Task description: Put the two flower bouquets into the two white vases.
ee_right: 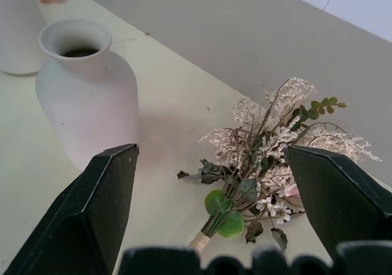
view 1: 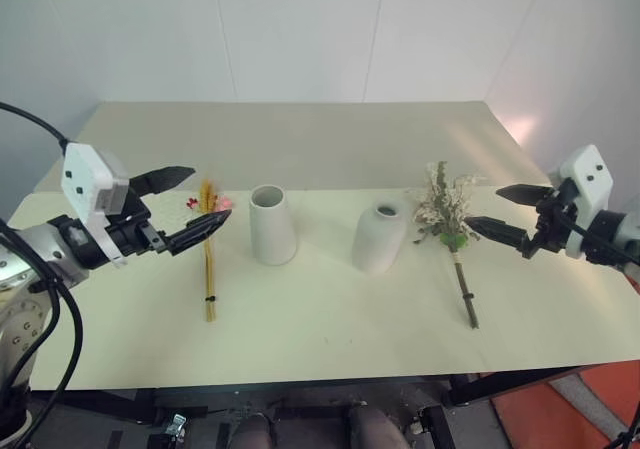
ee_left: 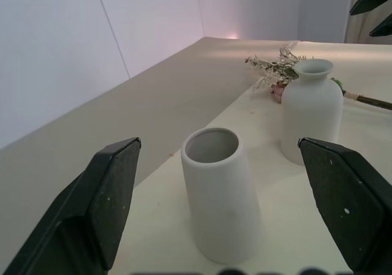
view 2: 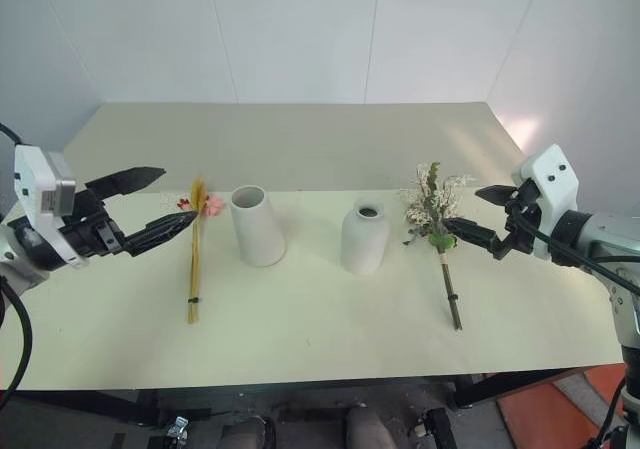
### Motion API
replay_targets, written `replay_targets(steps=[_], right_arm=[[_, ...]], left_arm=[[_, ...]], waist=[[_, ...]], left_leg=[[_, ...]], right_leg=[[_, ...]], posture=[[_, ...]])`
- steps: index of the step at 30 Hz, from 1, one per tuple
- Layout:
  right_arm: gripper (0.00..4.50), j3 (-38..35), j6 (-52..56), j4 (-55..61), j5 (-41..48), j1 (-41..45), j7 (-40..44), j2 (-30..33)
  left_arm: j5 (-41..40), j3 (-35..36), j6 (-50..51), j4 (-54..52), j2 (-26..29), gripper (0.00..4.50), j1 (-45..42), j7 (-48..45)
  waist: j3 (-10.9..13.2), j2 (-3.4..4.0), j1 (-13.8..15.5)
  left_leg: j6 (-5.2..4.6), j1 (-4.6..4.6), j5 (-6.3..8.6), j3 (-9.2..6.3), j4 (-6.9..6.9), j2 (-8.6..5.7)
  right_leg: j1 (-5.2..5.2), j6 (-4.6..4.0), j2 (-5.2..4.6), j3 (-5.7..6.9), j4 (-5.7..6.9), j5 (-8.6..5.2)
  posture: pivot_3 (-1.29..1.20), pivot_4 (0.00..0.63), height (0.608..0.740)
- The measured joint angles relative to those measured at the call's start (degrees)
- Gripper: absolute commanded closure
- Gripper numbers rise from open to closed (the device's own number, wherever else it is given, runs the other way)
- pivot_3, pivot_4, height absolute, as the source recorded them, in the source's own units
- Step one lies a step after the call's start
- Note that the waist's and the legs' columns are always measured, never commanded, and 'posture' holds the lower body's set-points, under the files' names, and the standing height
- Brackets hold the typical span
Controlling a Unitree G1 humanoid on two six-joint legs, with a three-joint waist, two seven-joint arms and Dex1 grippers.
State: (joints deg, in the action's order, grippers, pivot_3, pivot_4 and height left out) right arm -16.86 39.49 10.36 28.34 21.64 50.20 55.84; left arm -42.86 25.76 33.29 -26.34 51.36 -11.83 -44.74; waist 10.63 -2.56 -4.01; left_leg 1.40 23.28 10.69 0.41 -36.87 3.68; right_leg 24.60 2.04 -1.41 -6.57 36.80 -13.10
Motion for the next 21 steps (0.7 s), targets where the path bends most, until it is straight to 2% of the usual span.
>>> replay_targets(steps=[9,13,18,21], right_arm=[[0.00,0.07,-0.82,-1.99,0.04,0.36,4.63,0.96],[0.00,1.83,-0.19,-3.91,-0.60,1.72,6.51,3.29],[0.00,11.41,11.23,-8.19,-4.01,9.11,2.76,4.17],[0.00,17.70,25.43,-12.00,-4.92,19.16,-1.17,2.12]], left_arm=[[-0.03,2.03,-0.33,-1.63,0.00,0.02,2.41,0.15],[-0.08,3.23,-0.34,-2.00,0.03,0.02,3.05,0.07],[-1.40,3.08,-0.43,-2.11,0.48,0.02,1.02,-1.73],[-2.38,1.87,-0.66,-2.13,1.14,0.02,-1.83,-3.55]], waist=[[0.00,0.00,-0.06],[0.00,0.00,0.01],[0.00,0.00,-0.07],[0.00,0.00,-0.31]], left_leg=[[0.00,0.00,0.00,0.01,0.00,0.01],[0.00,-0.01,0.00,0.02,0.00,0.00],[0.00,0.06,0.00,0.08,0.00,0.00],[0.00,0.23,0.00,0.23,0.01,-0.02]], right_leg=[[0.02,0.00,0.00,0.00,0.00,0.00],[0.01,-0.01,-0.01,0.00,0.00,0.00],[0.17,-0.02,0.00,-0.09,0.06,-0.01],[0.46,-0.02,0.02,-0.27,0.19,0.01]], posture=[[0.00,0.150,0.740],[0.00,0.150,0.740],[0.00,0.150,0.740],[0.00,0.150,0.740]])
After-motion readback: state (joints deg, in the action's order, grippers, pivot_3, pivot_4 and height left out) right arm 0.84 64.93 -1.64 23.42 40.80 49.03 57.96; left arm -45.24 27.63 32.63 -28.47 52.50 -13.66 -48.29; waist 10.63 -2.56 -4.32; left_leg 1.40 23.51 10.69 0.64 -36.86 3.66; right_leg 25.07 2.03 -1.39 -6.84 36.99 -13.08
